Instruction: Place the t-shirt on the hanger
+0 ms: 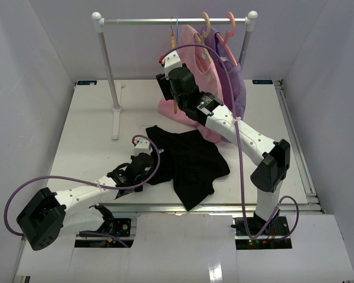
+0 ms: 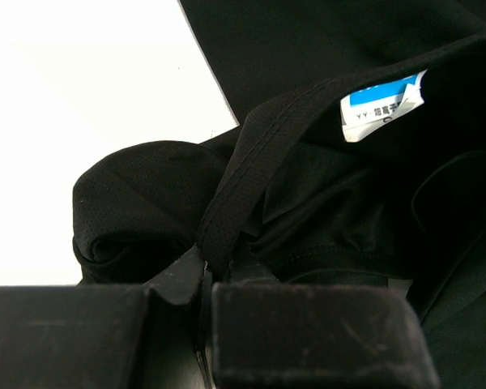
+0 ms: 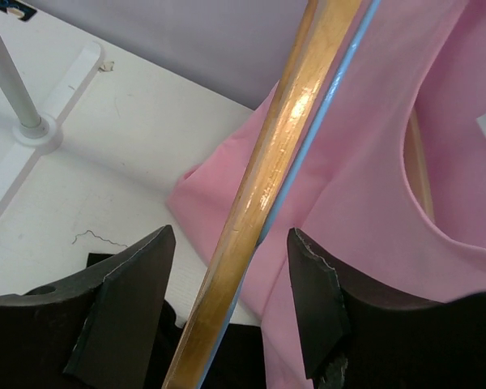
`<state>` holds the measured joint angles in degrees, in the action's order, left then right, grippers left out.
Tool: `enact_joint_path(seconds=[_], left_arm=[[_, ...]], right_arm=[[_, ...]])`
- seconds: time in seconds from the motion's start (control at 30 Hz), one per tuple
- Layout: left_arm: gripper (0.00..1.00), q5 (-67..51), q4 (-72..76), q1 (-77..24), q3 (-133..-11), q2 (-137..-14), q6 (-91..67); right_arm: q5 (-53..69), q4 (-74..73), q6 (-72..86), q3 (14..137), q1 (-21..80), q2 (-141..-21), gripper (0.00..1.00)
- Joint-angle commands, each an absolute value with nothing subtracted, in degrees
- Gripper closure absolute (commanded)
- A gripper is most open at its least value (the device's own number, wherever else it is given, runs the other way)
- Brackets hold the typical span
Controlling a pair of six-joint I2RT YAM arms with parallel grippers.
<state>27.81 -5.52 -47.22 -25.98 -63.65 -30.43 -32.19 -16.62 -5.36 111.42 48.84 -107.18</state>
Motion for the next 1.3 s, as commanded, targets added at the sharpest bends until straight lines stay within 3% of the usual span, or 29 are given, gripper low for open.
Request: enact_joint_path(seconds=[0.0,1.27], left_arm=[[1.0,27.69,-5.03,-47.46,-28.03,-64.81,-30.08],[1.0,27.64,-5.27,-47.42,-28.12,-64.42,-30.23]], right_arm=[[-31.95,-15.92,-4.92,112.64,48.95,-103.21,0.36],[-31.23,-11.59,-13.26,121.01,46.67,-111.21,0.37]])
